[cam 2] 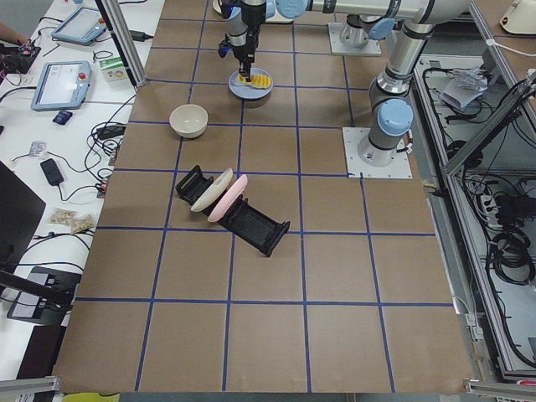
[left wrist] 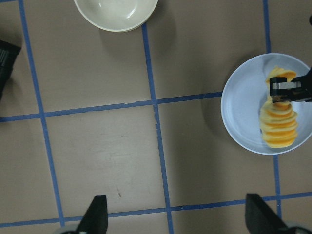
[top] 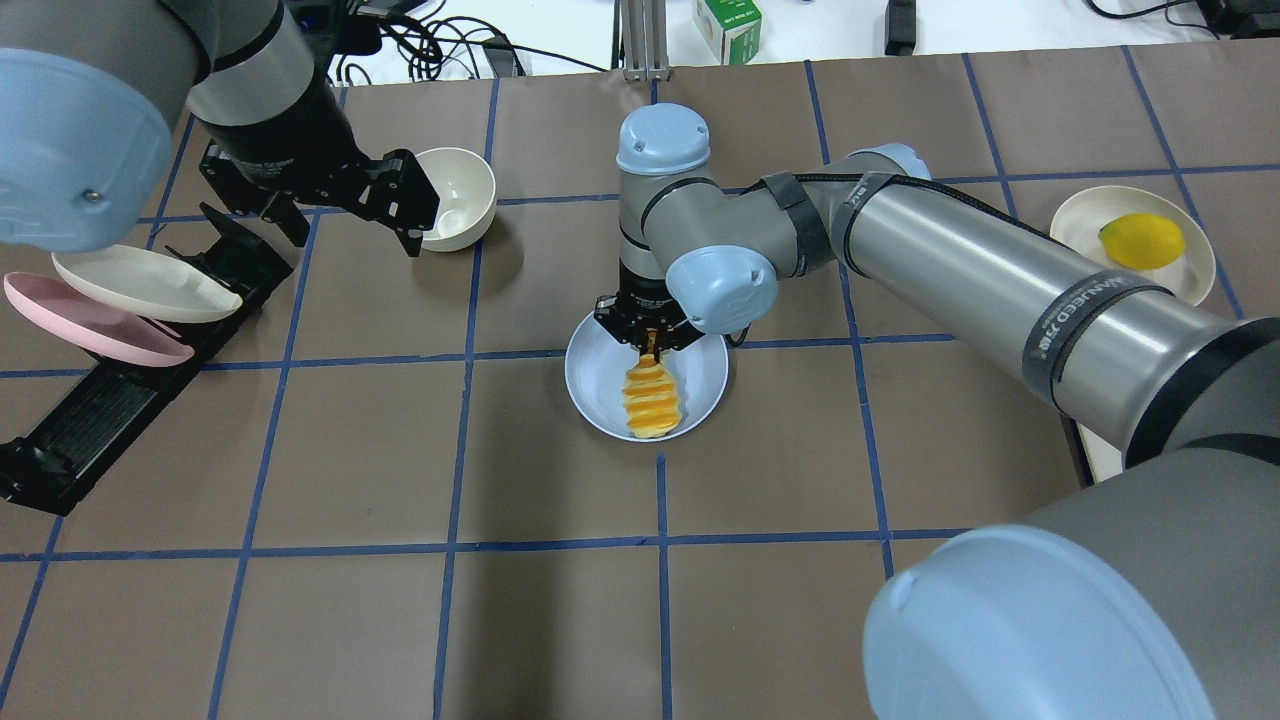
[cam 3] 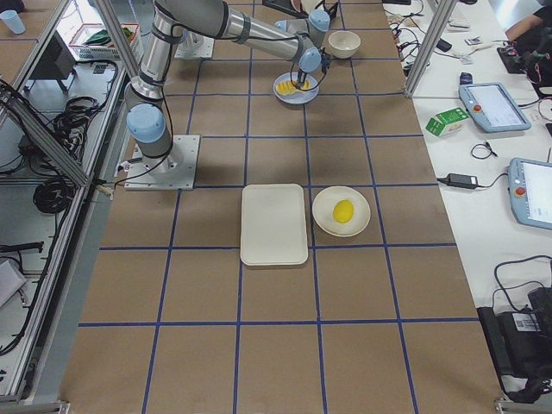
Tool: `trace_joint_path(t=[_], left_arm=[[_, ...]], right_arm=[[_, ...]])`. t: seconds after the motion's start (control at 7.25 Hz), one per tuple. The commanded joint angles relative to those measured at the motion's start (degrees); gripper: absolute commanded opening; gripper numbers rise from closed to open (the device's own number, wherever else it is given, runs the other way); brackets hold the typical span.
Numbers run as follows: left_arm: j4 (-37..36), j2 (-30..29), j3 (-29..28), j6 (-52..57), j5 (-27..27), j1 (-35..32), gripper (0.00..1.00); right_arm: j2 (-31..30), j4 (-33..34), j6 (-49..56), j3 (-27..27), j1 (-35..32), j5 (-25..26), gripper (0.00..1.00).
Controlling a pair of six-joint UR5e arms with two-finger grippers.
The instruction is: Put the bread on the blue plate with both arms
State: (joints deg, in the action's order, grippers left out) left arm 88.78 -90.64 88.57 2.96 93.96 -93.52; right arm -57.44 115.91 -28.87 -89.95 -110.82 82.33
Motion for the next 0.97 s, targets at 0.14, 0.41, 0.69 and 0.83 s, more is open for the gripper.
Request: trace_joint_path(t=[0.14,0.41,0.69,0.83], left_arm=[[2.96,0.28,-3.92,0.21,-6.49,6.3,1.0],[4.03,1.51,-2.71,-0.05,-6.42,6.6,1.0],[3.59,1.25,-2.53,0.65,-6.25,6.51,1.0],[3.51,1.6,-2.35,0.21,-6.07,6.42,1.0]], right_arm=[[-0.56,1.86,0.05,-0.14,-0.01,-0.07,1.0],[-5.19,0.9,0.13,0.13,0.43,0.64,1.0],[-7.33,-1.2,-0.04,0.22,1.22,0.9,1.0],[-7.86,-2.26,0.05,0.48,1.66,0.9,1.0]])
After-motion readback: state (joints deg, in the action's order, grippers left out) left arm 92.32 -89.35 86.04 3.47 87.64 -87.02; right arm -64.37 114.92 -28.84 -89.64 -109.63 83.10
